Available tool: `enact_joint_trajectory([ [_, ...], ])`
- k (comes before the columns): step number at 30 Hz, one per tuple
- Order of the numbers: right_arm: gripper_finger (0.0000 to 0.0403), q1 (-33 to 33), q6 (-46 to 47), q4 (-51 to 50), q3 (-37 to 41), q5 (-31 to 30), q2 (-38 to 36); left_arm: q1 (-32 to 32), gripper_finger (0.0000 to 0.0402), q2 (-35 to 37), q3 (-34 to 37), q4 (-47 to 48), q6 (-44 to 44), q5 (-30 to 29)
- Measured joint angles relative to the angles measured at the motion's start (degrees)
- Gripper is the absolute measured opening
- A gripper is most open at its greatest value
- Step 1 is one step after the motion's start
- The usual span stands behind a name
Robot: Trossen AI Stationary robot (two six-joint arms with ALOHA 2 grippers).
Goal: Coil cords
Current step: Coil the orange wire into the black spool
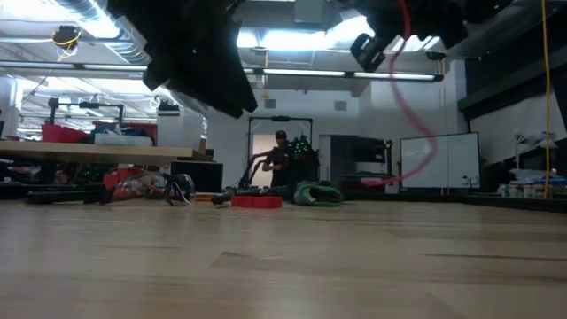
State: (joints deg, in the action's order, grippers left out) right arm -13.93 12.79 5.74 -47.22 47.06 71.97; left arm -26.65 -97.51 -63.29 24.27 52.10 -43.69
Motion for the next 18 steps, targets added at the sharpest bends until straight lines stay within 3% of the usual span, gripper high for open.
enact_joint_trajectory([
  [18, 0.0001, 1.54, -4.37, -29.69, 0.00, -14.95, -9.74, 0.00, 0.0123, -0.04, 0.00, 0.33, 0.63, -0.23],
])
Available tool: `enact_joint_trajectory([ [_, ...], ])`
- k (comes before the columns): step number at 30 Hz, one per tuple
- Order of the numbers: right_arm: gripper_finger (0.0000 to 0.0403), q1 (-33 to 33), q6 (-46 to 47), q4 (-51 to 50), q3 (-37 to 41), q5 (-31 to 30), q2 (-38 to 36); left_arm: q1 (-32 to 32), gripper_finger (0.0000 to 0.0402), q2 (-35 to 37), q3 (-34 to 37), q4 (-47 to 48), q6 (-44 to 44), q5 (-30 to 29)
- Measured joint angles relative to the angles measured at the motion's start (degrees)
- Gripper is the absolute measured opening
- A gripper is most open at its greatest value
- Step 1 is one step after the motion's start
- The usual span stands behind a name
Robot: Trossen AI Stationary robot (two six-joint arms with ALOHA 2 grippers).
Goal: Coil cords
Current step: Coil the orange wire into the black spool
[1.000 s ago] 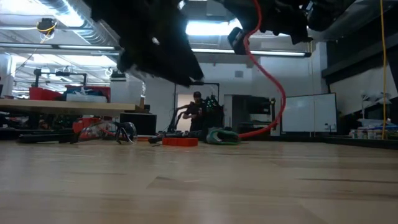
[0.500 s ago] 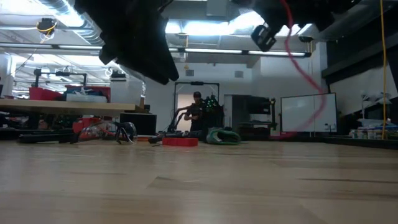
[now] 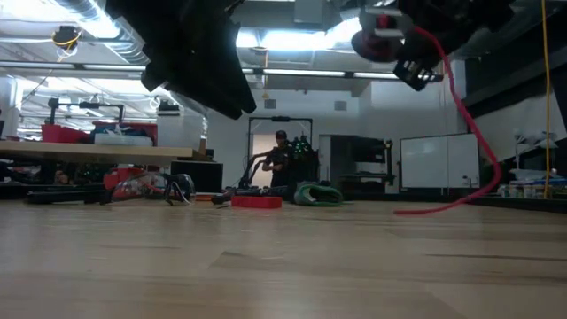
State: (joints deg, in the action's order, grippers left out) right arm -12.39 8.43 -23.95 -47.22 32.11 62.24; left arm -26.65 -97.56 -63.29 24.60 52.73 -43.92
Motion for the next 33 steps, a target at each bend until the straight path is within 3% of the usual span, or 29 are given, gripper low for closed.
enact_joint_trajectory([
  [12, 0.0001, 15.47, 0.56, -0.99, 0.02, -15.24, 0.13, 0.07, 0.0123, -0.02, 0.00, -0.04, 0.02, -0.38],
  [25, 0.0001, 29.13, 10.71, 7.20, 0.07, -36.36, 3.31, 0.07, 0.0123, -0.04, 0.00, -0.15, 0.02, -0.44],
  [33, 0.0001, 36.59, 17.28, 8.05, 0.09, -43.47, 7.45, 0.07, 0.0123, -0.04, -0.02, 0.10, -0.68, -0.44],
])
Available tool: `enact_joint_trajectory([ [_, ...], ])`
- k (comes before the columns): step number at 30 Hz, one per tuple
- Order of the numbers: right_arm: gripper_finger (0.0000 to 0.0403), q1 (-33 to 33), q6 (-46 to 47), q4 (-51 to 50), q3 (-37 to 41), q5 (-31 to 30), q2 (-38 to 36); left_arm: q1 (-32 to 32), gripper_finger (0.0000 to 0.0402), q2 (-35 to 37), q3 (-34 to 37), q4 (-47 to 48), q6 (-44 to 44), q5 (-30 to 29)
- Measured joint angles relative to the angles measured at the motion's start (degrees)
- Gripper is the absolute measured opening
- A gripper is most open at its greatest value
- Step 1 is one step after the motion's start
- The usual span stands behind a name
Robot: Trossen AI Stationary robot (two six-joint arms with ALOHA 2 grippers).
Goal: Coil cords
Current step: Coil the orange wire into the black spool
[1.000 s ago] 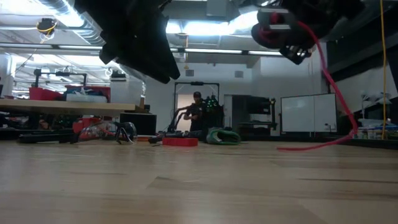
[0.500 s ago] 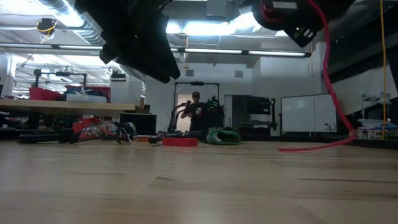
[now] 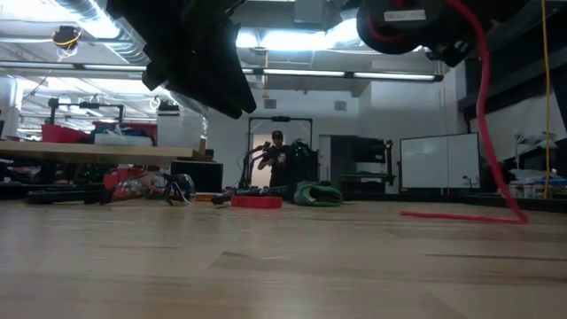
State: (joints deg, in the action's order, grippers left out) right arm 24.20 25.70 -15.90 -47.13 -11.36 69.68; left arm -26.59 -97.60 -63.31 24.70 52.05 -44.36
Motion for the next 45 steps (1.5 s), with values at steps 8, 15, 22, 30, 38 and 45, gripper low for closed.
enact_joint_trajectory([
  [8, 0.0001, 0.84, 0.64, -2.10, 0.00, -4.83, -1.12, -0.02, 0.0123, 0.00, 0.00, -0.04, 0.00, 0.00],
  [15, 0.0001, -1.62, -1.57, -8.78, 0.00, -5.12, -10.48, 0.00, 0.0123, 0.00, 0.00, -0.07, 0.30, 0.00],
  [22, 0.0001, -1.76, -1.91, -17.67, 0.00, -10.63, -22.32, 0.00, 0.0123, 0.00, 0.00, -0.13, 0.48, 0.00],
  [30, 0.0001, -1.74, -3.33, -17.03, 1.23, -14.14, -26.48, 1.42, 0.0123, 0.00, 0.00, -9.87, -4.31, -0.65],
  [38, 0.0001, -1.74, -2.97, -14.58, 9.97, -14.59, -28.80, 2.41, 0.0123, -0.02, 0.00, -18.61, -12.22, -0.66],
  [45, 0.0001, -1.76, -3.44, -13.59, 13.76, -16.27, -37.72, 2.45, 0.0123, -0.04, 0.00, -19.07, -10.05, -0.66],
])
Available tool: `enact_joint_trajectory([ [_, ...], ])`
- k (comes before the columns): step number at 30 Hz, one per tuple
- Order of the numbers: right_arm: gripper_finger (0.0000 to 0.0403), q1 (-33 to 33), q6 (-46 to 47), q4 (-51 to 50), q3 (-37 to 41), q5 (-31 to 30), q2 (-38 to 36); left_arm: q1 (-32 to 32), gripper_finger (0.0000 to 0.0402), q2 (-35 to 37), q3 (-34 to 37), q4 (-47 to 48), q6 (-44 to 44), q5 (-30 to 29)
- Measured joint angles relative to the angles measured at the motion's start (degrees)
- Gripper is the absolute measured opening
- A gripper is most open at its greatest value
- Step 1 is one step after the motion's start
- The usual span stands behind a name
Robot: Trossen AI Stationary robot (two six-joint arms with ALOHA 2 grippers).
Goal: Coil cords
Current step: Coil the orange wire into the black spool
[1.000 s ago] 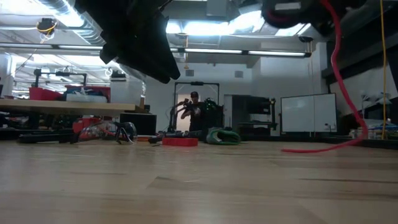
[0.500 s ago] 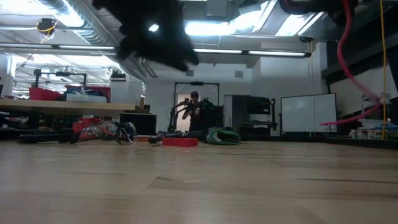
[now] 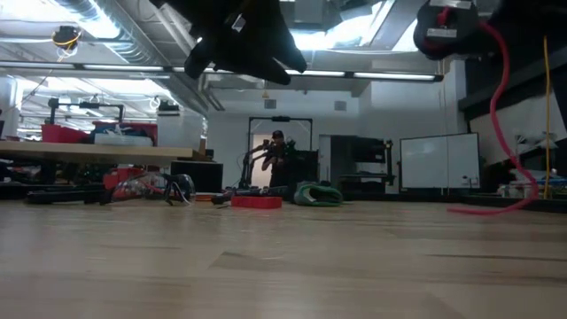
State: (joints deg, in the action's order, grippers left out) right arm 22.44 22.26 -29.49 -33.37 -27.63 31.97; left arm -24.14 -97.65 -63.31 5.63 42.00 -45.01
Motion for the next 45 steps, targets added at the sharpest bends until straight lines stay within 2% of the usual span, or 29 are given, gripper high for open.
enact_joint_trajectory([
  [3, 0.0001, 0.00, -0.09, 4.66, 3.31, -0.32, -3.71, 0.59, 0.0123, -0.23, 0.00, -4.07, -0.24, -0.04],
  [11, 0.0001, 0.00, -4.74, 28.99, 14.40, 0.13, -6.43, 4.12, 0.0123, -7.80, 0.00, -27.29, -9.37, -0.17],
  [19, 0.0001, 0.00, -7.61, 43.38, 16.16, -5.73, -4.57, 6.06, 0.0123, -14.42, 0.02, -43.64, -14.04, 1.77],
  [25, 0.0001, 0.00, -11.05, 49.95, 16.18, -5.93, 0.30, 7.43, 0.0123, -17.75, 0.00, -55.33, -16.88, 8.63],
  [37, 0.0001, -0.63, -13.97, 66.14, 16.25, -5.79, 12.37, 9.31, 0.0123, -18.45, -0.15, -58.82, -19.82, 15.38],
  [45, 0.0001, -4.78, -13.68, 74.30, 16.25, -1.92, 18.29, 9.27, 0.0123, -18.45, -0.15, -58.57, -22.54, 17.93],
])
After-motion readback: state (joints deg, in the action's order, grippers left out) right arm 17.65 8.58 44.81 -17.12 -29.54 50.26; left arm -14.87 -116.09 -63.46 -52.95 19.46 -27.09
